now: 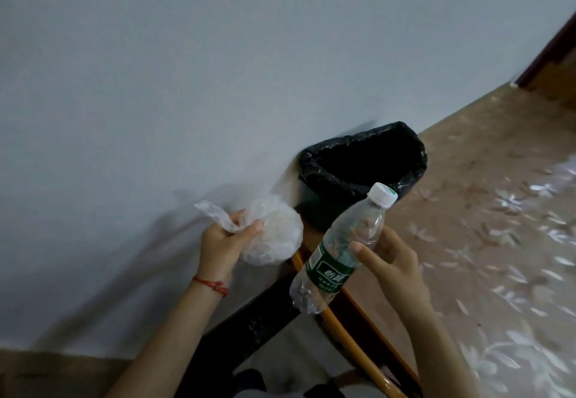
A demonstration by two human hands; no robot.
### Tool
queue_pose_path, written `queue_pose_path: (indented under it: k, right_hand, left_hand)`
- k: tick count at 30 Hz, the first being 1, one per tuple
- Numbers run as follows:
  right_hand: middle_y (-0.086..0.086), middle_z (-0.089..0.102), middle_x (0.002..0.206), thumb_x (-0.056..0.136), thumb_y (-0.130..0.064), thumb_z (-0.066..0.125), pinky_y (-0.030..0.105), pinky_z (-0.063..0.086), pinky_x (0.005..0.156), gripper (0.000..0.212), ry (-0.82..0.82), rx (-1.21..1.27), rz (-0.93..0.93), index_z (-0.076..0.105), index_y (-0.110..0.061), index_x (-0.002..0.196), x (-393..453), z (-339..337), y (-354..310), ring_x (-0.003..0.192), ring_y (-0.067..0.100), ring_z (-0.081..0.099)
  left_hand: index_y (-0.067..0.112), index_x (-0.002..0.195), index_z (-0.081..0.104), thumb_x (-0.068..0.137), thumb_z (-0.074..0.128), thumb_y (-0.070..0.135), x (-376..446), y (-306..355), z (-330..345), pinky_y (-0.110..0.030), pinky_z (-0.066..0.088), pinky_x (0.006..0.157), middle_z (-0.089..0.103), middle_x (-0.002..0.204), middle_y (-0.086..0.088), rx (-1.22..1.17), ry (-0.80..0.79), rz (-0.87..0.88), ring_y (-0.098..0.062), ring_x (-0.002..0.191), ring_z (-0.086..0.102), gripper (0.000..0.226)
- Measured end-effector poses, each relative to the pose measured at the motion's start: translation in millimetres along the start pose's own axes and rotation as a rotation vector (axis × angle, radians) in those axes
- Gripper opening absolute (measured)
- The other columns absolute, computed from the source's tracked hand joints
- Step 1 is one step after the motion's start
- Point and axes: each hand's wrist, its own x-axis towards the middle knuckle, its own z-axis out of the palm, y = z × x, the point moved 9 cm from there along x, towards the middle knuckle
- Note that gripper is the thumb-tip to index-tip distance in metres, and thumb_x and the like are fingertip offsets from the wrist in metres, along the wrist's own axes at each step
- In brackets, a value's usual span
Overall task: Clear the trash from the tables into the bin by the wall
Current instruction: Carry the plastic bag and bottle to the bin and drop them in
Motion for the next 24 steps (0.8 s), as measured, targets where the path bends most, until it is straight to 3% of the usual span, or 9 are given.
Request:
queue_pose_path:
  k: [5,8,11,14,16,19,21,24]
  right_hand:
    - [-0.002,0.072,0.097,0.067,-0.028,0.067,0.019,0.053,0.071,0.041,0.170,-0.003,0.007,0.061,-0.019,0.106,-8.7,-38.3,-1.4,0.091,0.010,0.068]
    - [-0.008,0.073,0.095,0.065,-0.031,0.067,0.020,0.054,0.071,0.038,0.244,-0.032,0.008,0.061,-0.023,0.102,-11.9,-57.1,-1.8,0.089,0.011,0.068]
    - [-0.009,0.073,0.090,0.068,-0.027,0.068,0.017,0.053,0.069,0.033,0.297,-0.067,0.002,0.061,-0.025,0.101,-10.9,-71.6,-3.3,0.088,0.007,0.068]
    - [-0.013,0.072,0.085,0.072,-0.023,0.067,0.012,0.051,0.067,0.027,0.309,-0.117,0.000,0.059,-0.031,0.097,-5.3,-78.7,-6.6,0.084,0.001,0.067]
    - [-0.016,0.073,0.083,0.071,-0.025,0.067,0.016,0.053,0.069,0.026,0.313,-0.149,0.005,0.059,-0.032,0.095,2.6,-83.6,-7.9,0.083,0.003,0.068]
    - [-0.013,0.072,0.079,0.076,-0.018,0.069,0.019,0.054,0.068,0.023,0.339,-0.174,-0.008,0.061,-0.027,0.095,18.7,-93.7,-14.2,0.079,0.002,0.067]
    - [-0.010,0.069,0.076,0.078,-0.014,0.068,0.013,0.051,0.061,0.019,0.338,-0.201,-0.024,0.061,-0.022,0.094,31.9,-97.6,-24.3,0.072,-0.003,0.066]
    - [-0.010,0.067,0.079,0.080,-0.018,0.068,0.008,0.048,0.056,0.017,0.326,-0.250,-0.033,0.058,-0.030,0.087,53.2,-103.2,-44.1,0.066,-0.005,0.065]
  left_hand:
    - [0.011,0.091,0.066,0.074,0.069,-0.002,13.4,4.1,48.9,-0.010,0.046,0.046,0.067,0.054,0.019,-0.005,-0.167,-0.012,0.004,0.054,0.062,0.022]
    - [0.018,0.087,0.069,0.070,0.074,0.003,17.8,0.9,71.2,-0.025,0.057,0.060,0.071,0.062,0.017,0.010,-0.249,-0.029,-0.010,0.069,0.066,0.023]
    - [0.028,0.076,0.071,0.060,0.077,0.019,19.9,-3.2,86.0,-0.041,0.056,0.074,0.072,0.066,0.011,0.030,-0.294,-0.053,-0.023,0.078,0.067,0.020]
    - [0.025,0.076,0.073,0.052,0.079,0.031,19.7,-4.4,96.4,-0.051,0.055,0.079,0.074,0.078,-0.002,0.028,-0.330,-0.066,-0.031,0.084,0.068,0.026]
    - [0.024,0.077,0.073,0.049,0.078,0.037,19.7,-4.2,101.7,-0.052,0.054,0.080,0.073,0.083,-0.008,0.024,-0.344,-0.074,-0.031,0.086,0.068,0.032]
    - [0.027,0.071,0.073,0.047,0.079,0.036,22.7,-5.3,106.3,-0.048,0.055,0.080,0.074,0.073,0.001,0.020,-0.341,-0.084,-0.028,0.083,0.068,0.027]
    - [0.027,0.069,0.072,0.048,0.079,0.033,25.3,-6.6,106.9,-0.048,0.054,0.080,0.073,0.072,0.002,0.013,-0.324,-0.089,-0.028,0.083,0.068,0.023]
    - [0.027,0.073,0.072,0.054,0.080,0.029,26.1,-7.1,109.8,-0.050,0.054,0.082,0.072,0.082,-0.006,0.020,-0.317,-0.092,-0.032,0.088,0.067,0.021]
